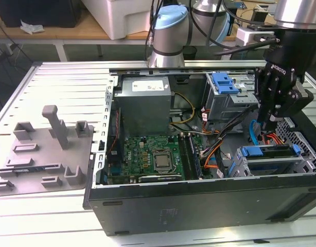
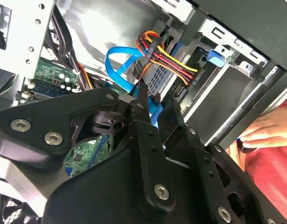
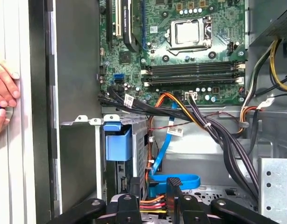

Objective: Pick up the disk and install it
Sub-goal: 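Insert the second disk wire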

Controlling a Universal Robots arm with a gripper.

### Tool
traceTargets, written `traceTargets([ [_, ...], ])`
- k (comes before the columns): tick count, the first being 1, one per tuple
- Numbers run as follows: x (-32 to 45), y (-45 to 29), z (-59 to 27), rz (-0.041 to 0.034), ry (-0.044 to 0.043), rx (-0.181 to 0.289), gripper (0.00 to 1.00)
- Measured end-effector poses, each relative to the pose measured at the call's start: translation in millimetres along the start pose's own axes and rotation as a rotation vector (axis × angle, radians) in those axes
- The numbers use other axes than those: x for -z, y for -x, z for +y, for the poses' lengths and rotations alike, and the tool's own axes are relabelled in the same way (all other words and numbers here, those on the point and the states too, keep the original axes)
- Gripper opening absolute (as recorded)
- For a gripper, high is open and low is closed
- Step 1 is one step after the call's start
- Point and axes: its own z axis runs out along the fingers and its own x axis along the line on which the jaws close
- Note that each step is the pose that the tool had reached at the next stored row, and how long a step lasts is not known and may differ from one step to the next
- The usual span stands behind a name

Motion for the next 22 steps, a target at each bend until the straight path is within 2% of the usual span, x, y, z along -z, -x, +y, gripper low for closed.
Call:
traceTargets([
  [6,-1.4,4.1,1.3,0.0099,-0.019,-0.003,0.36],
  [22,-0.3,8.2,5.1,0.0207,-0.0194,-0.003,0.36],
])
